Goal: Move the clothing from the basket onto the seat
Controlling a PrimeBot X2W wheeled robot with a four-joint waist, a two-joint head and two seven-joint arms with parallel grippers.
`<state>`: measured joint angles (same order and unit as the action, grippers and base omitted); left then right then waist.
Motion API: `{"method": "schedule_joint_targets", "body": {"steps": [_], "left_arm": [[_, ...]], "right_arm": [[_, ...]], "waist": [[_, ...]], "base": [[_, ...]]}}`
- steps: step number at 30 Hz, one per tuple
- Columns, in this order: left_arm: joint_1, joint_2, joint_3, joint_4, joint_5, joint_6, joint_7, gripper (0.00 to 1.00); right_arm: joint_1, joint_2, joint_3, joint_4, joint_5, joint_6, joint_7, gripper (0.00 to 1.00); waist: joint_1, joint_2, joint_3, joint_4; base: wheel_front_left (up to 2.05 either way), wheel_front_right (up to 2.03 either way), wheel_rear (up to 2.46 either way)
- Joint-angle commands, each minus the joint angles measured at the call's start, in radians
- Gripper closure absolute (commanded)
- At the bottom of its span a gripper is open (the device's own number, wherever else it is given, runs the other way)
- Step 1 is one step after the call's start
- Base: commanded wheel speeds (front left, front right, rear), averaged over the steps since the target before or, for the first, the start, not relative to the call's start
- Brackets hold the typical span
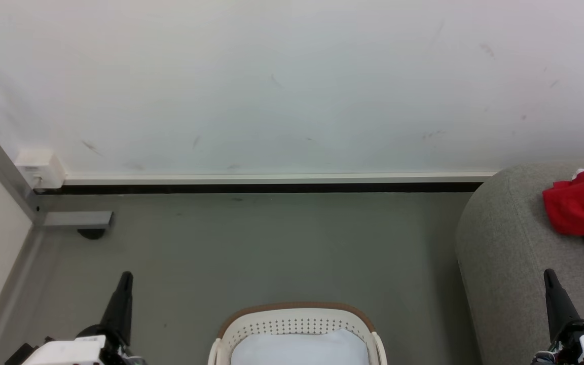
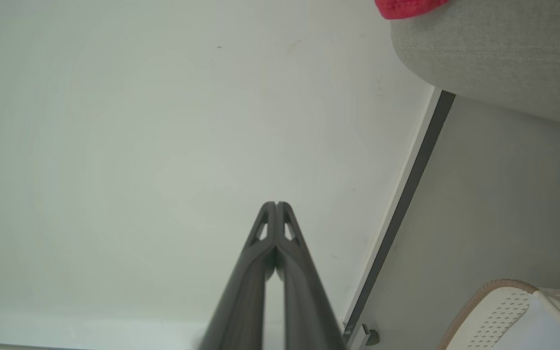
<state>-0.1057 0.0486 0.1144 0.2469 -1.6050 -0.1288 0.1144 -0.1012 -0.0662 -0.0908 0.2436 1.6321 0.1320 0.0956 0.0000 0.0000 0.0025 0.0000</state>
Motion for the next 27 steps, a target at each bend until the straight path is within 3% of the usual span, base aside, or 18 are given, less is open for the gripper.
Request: {"method": "schedule_joint_targets", "body": {"steps": [1,27], "left_arm": [[-0.009,0.002,0.003,0.0,-0.013,-0.004,0.004,1.0],[-0.009,0.002,0.002,0.0,-0.013,-0.004,0.004,1.0]], "right_arm": [[-0.012,-0.002,-0.003,0.002,-0.001,-0.002,0.003,1.0],[-0.013,0.003,-0.009,0.003,-0.007,-0.002,0.008,1.0]], "waist": [[0.0,0.0,0.0,0.0],[0.0,0.0,0.0,0.0]], "base": [[0.0,0.0,0.0],[0.0,0.0,0.0]]}}
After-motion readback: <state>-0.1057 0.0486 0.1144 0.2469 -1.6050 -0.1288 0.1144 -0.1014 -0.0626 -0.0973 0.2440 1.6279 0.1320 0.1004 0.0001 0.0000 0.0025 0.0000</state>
